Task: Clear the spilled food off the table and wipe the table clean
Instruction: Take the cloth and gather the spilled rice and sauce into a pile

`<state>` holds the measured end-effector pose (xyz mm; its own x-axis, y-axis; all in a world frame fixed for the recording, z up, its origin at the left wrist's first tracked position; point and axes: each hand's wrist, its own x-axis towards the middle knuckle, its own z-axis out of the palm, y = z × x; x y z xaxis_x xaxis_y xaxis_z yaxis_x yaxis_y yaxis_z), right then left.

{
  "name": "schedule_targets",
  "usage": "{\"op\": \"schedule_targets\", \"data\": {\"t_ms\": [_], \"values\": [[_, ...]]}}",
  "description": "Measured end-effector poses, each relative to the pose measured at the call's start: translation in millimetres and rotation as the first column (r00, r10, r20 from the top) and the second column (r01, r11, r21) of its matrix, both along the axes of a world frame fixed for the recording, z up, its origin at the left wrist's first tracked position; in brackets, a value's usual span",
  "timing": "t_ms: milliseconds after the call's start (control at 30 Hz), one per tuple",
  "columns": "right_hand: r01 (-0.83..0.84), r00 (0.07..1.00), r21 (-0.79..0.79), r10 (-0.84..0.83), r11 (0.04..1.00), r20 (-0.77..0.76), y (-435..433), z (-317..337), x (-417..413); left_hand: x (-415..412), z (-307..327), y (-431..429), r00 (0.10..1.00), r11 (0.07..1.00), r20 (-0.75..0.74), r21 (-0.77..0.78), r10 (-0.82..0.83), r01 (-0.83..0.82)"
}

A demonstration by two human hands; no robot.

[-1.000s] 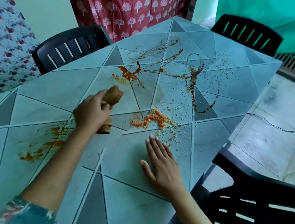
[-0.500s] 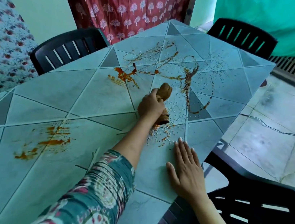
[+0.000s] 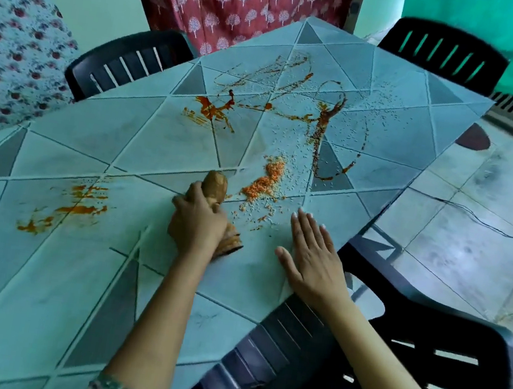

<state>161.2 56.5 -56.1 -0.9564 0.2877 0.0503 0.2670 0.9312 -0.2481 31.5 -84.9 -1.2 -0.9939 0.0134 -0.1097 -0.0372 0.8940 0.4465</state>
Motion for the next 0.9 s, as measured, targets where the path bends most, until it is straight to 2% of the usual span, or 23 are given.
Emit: {"op": "schedule_targets", "data": {"t_ms": [100, 200, 267, 333, 433, 500, 633, 767, 900], "values": [[-0.023, 0.999, 0.005, 0.022, 1.0, 0.028, 29, 3, 10, -5, 2, 54, 0.998, 0.99, 0.034, 0.137, -0.051, 0.046], [-0.078, 0.996, -0.024, 0.079, 0.997, 0.036, 62, 8, 19, -4, 21, 62, 0.997, 0.958, -0.071, 0.284, -0.001, 0.021], [-0.118, 0.992, -0.046, 0.12, 0.992, 0.043, 85, 12, 29, 17, 28, 44, 0.979, 0.964, -0.176, 0.26, 0.105, -0.057], [-0.171, 0.984, -0.034, 0.172, 0.985, 0.049, 104, 12, 36, 47, 27, 18, 0.956, 0.975, -0.224, 0.156, 0.189, -0.156], [-0.222, 0.972, -0.013, 0.222, 0.975, 0.081, 124, 14, 41, 89, 8, -4, 0.938, 0.952, -0.161, 0.059, 0.307, -0.301], [-0.237, 0.963, -0.012, 0.237, 0.971, 0.128, 135, 16, 41, 111, -3, 4, 0.921, 0.928, -0.116, 0.047, 0.372, -0.369], [-0.305, 0.933, -0.016, 0.302, 0.952, 0.197, 149, 12, 41, 126, -5, 47, 0.888, 0.893, -0.093, 0.069, 0.45, -0.445], [-0.36, 0.918, -0.001, 0.354, 0.933, 0.18, 156, 5, 40, 108, -4, 96, 0.857, 0.851, -0.042, 0.152, 0.513, -0.502], [-0.404, 0.901, -0.002, 0.398, 0.915, 0.171, 163, 3, 37, 88, -7, 137, 0.861, 0.838, -0.007, 0.235, 0.508, -0.492]]}}
